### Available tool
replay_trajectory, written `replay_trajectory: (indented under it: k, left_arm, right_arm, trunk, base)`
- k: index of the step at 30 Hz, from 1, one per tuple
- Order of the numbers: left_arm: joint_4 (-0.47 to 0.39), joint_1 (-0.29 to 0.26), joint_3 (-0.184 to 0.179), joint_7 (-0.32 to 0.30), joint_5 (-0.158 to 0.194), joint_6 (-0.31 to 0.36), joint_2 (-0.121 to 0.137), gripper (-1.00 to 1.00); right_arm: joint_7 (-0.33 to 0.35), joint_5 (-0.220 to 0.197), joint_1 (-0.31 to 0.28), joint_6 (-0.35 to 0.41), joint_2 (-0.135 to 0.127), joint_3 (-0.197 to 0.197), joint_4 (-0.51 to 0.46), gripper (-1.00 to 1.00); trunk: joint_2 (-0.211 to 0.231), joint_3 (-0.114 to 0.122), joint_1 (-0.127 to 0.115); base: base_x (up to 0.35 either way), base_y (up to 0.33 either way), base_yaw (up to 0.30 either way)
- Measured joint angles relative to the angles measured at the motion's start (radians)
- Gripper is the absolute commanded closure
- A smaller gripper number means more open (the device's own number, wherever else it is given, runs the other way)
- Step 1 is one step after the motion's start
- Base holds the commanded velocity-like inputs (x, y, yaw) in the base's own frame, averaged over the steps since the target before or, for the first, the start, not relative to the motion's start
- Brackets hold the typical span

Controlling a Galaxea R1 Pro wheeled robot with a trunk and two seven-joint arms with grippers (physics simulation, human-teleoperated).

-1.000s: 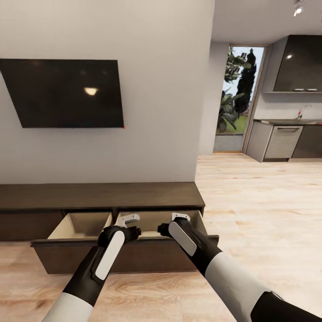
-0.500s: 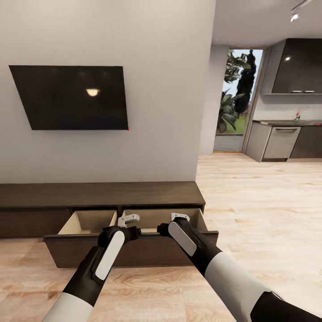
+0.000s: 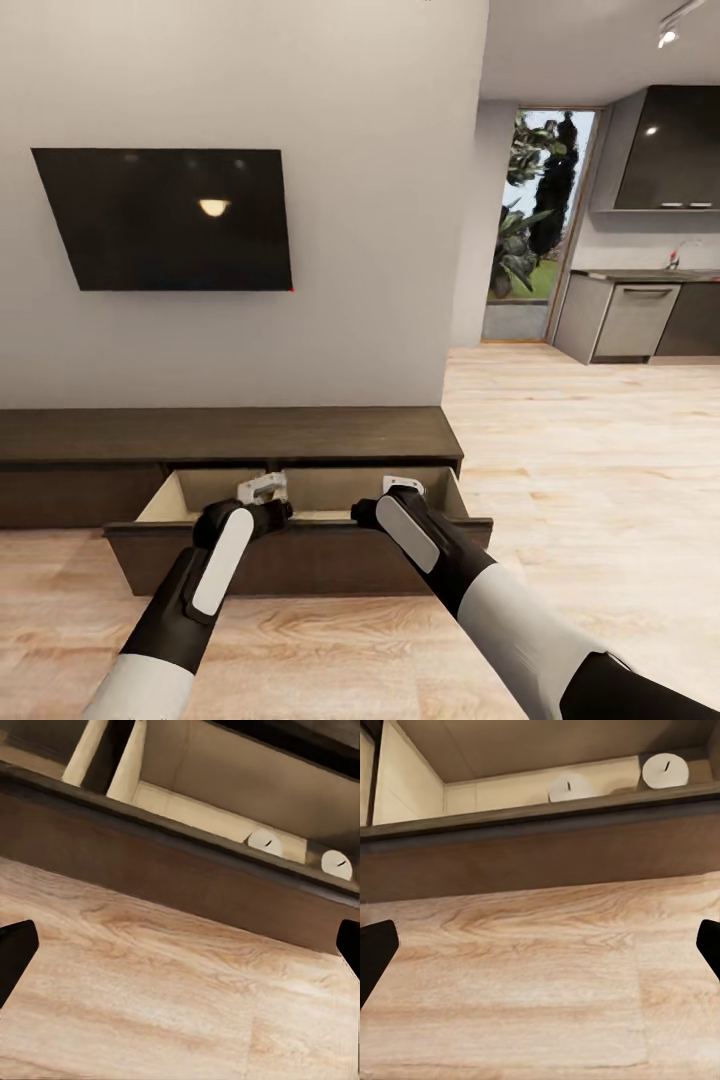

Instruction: Place each of the two pumpkins and all three candles from the living room inside a cabinet in the living room (use any cabinet), then make sure every cabinet is closed, and position the cauldron so it is next to a table in the living room.

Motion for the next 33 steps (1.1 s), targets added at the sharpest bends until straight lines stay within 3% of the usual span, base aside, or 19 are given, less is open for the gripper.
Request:
replay_trajectory:
  k: [3,5,33]
  left_arm:
    - [-0.008,0.000,0.069,-0.002,0.000,0.004,0.010,-1.00]
    - [-0.010,0.000,0.081,-0.002,0.001,0.005,0.016,-1.00]
    - [-0.036,0.000,0.110,0.001,0.003,0.003,0.018,-1.00]
  right_arm:
    - [0.000,0.000,0.000,0.000,0.001,0.000,0.000,-1.00]
    - [0.000,0.000,0.000,0.000,0.001,0.000,0.000,-1.00]
    - [0.000,0.000,0.000,0.000,0.001,0.035,0.000,-1.00]
  trunk:
    - [0.000,0.002,0.000]
    - [0.000,0.004,0.000]
    - [0.000,0.024,0.000]
  base:
    - [-0.080,0.209,0.243]
    - [-0.084,0.255,0.257]
    - [-0.007,0.041,0.268]
